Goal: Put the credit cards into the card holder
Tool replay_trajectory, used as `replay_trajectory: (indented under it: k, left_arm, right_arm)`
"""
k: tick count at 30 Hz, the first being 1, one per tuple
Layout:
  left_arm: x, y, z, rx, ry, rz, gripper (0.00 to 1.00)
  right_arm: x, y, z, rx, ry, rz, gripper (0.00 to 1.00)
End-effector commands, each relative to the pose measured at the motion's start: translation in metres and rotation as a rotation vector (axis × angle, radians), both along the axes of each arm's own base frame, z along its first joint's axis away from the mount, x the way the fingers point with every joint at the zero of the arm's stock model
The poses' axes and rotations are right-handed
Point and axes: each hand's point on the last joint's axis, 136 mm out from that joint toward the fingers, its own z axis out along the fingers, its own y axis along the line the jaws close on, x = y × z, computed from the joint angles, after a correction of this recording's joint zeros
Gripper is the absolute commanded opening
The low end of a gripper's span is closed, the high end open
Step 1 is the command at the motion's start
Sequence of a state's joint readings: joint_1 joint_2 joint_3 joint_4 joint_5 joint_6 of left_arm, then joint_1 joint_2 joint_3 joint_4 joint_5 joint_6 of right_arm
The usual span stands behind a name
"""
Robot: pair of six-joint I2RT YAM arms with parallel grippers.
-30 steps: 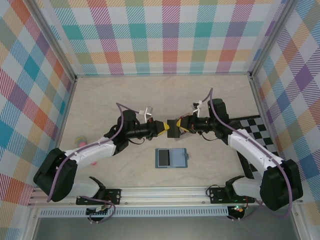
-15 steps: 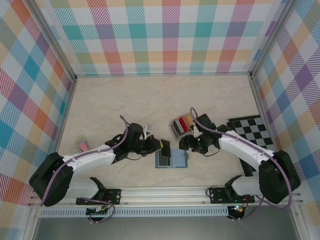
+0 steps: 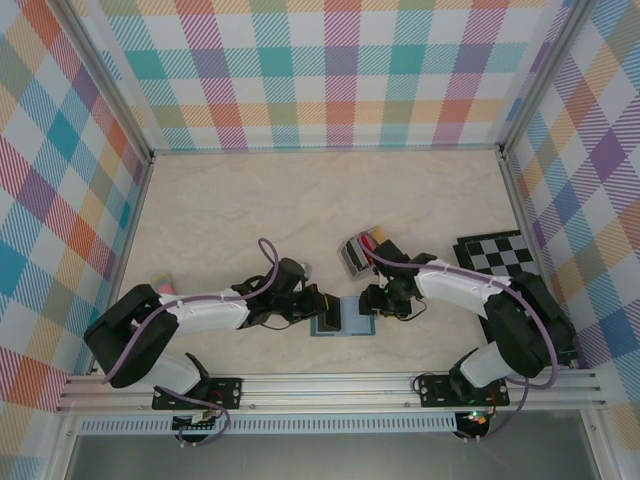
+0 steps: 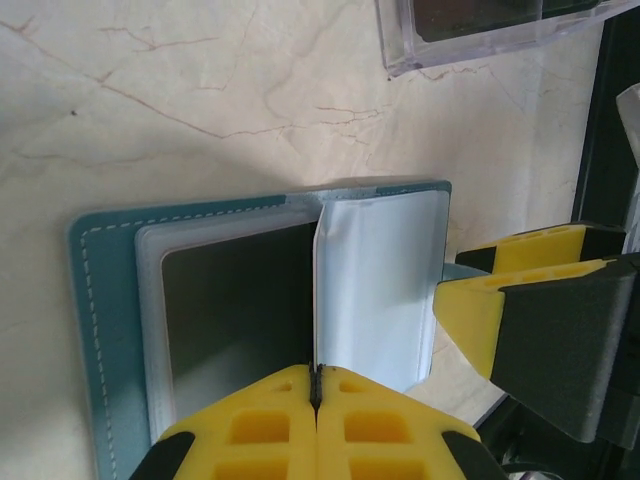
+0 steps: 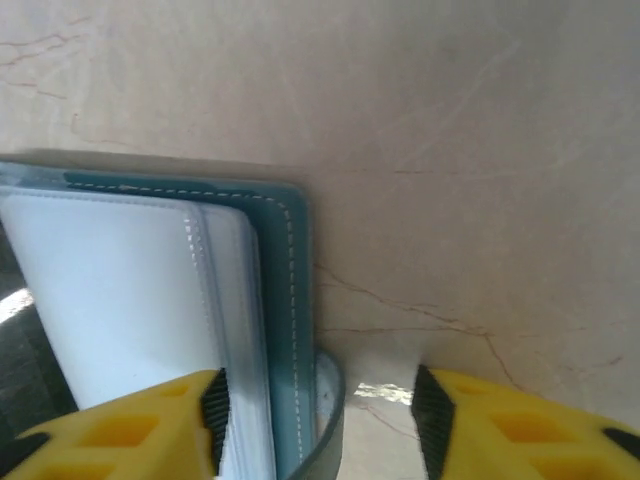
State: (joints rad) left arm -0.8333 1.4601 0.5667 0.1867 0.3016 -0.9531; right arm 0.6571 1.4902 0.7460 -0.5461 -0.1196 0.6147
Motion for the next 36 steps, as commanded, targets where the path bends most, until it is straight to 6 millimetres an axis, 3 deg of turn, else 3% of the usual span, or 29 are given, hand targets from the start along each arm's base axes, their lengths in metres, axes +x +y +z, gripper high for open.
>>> replay_trajectory:
  k: [1, 9, 26, 36]
  left_arm:
    - [-0.003, -0.006, 0.001, -0.031, -0.015, -0.013, 0.00]
    - [-0.005, -0.006, 0.005, -0.055, -0.022, -0.011, 0.00]
    - [-0.004, -0.013, 0.019, -0.132, -0.063, -0.016, 0.00]
    - [-0.005, -0.018, -0.004, -0.074, -0.027, -0.035, 0.00]
  right_arm:
    - [0.003, 0.002, -0.007, -0.006, -0.007, 0.004, 0.45]
    - [0.001, 0.002, -0.013, -0.003, 0.003, -0.006, 0.30]
    - [0.001, 0.000, -0.013, -0.010, 0.000, -0.017, 0.25]
    - [0.000, -0.001, -0.014, -0.017, 0.007, -0.013, 0.25]
